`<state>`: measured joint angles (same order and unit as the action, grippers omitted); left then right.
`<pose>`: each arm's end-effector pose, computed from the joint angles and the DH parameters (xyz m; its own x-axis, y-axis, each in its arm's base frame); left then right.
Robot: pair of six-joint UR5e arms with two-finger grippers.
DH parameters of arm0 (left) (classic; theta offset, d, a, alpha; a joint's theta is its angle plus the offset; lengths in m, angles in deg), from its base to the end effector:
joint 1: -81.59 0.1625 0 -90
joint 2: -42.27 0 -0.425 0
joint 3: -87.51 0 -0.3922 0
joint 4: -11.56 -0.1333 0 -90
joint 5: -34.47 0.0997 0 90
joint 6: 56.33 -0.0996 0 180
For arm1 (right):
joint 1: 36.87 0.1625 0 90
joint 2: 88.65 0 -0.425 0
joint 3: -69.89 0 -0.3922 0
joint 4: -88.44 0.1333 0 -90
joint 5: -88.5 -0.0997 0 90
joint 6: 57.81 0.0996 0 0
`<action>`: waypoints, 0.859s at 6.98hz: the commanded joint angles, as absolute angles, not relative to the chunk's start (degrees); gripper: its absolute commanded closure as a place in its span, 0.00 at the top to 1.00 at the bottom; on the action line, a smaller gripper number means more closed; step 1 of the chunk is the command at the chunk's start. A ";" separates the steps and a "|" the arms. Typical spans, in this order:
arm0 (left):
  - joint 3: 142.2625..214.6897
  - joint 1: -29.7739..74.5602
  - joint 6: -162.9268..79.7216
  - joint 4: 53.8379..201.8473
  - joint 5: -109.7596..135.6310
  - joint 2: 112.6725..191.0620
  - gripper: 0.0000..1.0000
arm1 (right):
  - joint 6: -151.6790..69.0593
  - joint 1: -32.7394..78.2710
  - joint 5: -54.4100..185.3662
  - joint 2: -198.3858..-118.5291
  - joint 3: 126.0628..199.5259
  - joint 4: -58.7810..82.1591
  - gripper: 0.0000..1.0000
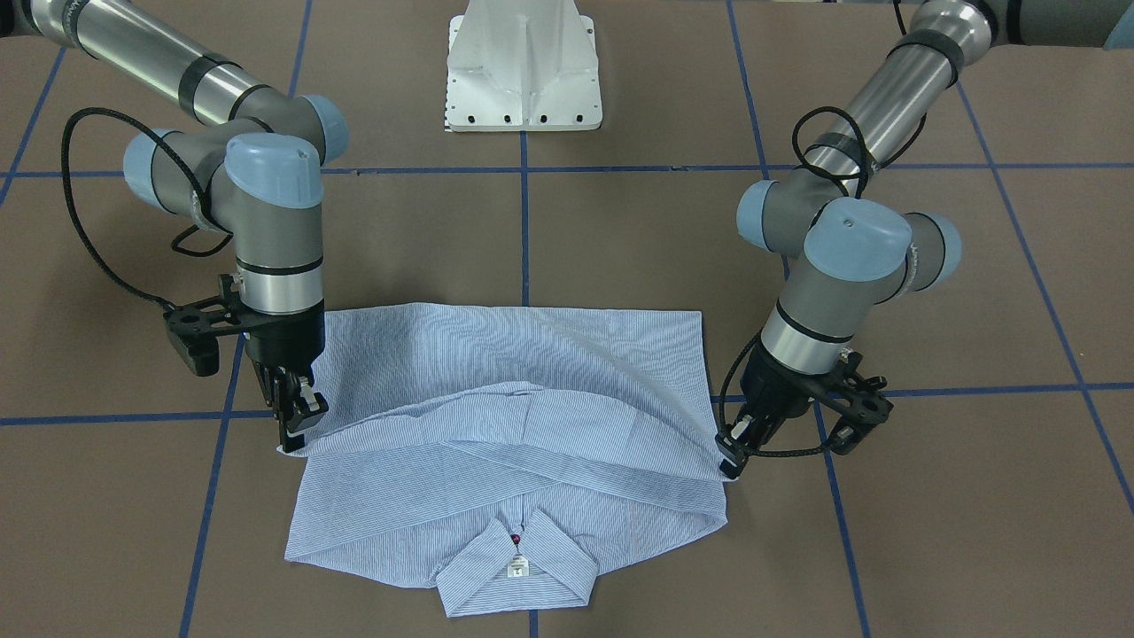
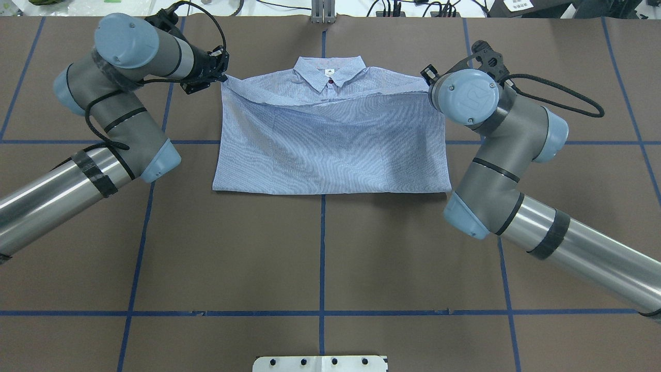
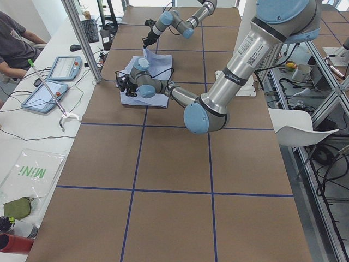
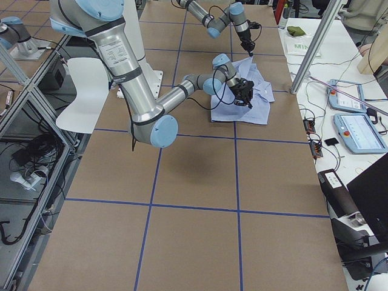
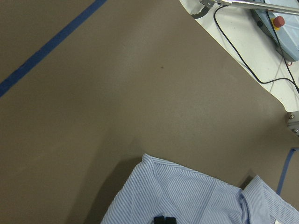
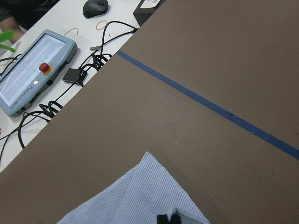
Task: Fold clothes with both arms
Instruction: 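Lift the hem with both grippers and fold it toward the collar, then release the hem near the collar and raise both grippers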
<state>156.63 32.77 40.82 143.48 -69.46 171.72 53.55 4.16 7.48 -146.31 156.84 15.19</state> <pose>0.4280 -0.6553 0.3266 0.2480 -0.4670 -0.8487 0.6283 0.7444 -0.2260 -0.4375 -0.5780 0.3262 0.2206 0.6689 0.7098 -0.8735 0.4593 -0.1613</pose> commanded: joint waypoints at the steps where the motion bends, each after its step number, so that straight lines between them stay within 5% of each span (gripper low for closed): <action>1: 150.90 32.81 36.76 145.76 -67.41 173.40 0.00 | 49.01 5.23 4.75 -143.24 150.77 15.57 0.00; 2: 149.48 32.81 34.48 145.86 -67.31 174.01 0.15 | 46.54 6.63 2.57 -142.79 145.87 23.06 0.00; 3: 148.77 32.72 33.41 145.95 -66.53 174.80 0.46 | 46.60 7.68 1.15 -142.01 143.39 26.87 0.20; 4: 146.94 32.63 29.14 147.17 -63.99 175.42 0.83 | 46.52 9.87 -1.39 -139.13 139.88 27.00 0.82; 5: 146.83 32.02 28.75 147.18 -63.79 175.25 0.99 | 46.52 10.76 -1.76 -138.23 139.24 27.09 1.00; 6: 147.01 31.84 28.75 147.44 -63.88 174.99 0.99 | 45.30 12.16 -3.07 -138.22 139.06 27.09 1.00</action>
